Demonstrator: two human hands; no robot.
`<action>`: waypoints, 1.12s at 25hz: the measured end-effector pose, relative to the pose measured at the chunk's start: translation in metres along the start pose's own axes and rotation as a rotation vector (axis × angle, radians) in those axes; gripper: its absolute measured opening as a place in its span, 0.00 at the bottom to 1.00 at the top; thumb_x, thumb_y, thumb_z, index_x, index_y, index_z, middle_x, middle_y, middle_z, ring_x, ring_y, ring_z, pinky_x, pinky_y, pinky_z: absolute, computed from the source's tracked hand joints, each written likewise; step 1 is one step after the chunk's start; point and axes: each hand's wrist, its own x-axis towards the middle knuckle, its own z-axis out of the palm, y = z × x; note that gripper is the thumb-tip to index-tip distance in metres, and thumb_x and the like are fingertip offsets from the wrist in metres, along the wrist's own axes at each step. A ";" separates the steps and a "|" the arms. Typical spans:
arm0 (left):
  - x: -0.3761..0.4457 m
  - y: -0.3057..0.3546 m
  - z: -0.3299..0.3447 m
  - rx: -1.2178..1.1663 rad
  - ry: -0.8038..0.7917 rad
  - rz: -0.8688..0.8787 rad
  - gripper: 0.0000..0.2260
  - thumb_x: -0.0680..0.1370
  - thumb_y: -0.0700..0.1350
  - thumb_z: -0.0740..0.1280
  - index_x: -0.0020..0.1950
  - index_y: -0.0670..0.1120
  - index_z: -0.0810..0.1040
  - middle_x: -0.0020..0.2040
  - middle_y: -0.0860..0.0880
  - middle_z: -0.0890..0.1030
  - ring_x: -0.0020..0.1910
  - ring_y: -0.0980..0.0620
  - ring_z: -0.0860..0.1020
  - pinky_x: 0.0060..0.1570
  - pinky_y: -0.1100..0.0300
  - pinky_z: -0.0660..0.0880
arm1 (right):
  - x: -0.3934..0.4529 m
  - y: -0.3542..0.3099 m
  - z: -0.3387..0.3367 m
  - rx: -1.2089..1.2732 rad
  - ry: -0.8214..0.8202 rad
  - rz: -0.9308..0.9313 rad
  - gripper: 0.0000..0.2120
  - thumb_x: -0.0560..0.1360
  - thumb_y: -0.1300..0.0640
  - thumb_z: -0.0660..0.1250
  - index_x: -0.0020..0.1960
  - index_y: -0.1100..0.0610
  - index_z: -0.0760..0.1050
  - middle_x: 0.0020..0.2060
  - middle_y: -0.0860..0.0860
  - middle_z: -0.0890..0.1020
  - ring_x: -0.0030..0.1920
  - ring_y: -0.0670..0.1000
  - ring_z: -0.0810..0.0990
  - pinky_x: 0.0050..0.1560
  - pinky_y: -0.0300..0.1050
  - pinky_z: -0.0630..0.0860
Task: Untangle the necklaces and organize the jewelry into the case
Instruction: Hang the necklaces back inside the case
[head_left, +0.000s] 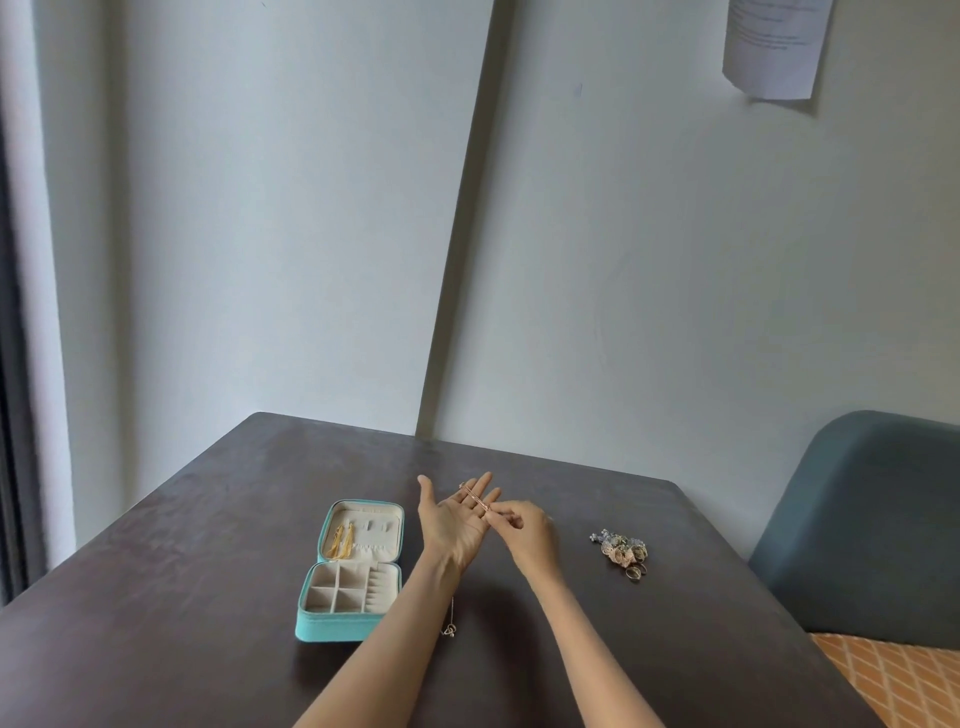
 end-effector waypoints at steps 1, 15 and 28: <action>0.001 0.000 0.000 0.000 -0.001 0.004 0.33 0.76 0.68 0.53 0.55 0.36 0.70 0.57 0.36 0.75 0.54 0.36 0.75 0.69 0.44 0.63 | 0.003 -0.002 -0.004 -0.083 -0.030 -0.014 0.06 0.71 0.54 0.71 0.47 0.53 0.84 0.41 0.49 0.83 0.37 0.43 0.76 0.37 0.32 0.68; -0.004 0.022 0.022 0.294 -0.057 -0.201 0.14 0.81 0.40 0.52 0.53 0.32 0.72 0.47 0.34 0.81 0.41 0.39 0.83 0.39 0.50 0.81 | 0.019 -0.014 -0.026 0.259 -0.073 0.200 0.07 0.75 0.59 0.63 0.39 0.57 0.77 0.29 0.50 0.76 0.31 0.46 0.71 0.34 0.39 0.67; -0.010 0.031 0.042 0.805 0.056 -0.385 0.11 0.80 0.34 0.54 0.48 0.34 0.75 0.45 0.39 0.79 0.45 0.43 0.78 0.59 0.51 0.72 | 0.017 -0.027 -0.035 0.339 -0.159 0.273 0.12 0.79 0.62 0.58 0.36 0.58 0.70 0.29 0.50 0.70 0.28 0.45 0.65 0.25 0.32 0.62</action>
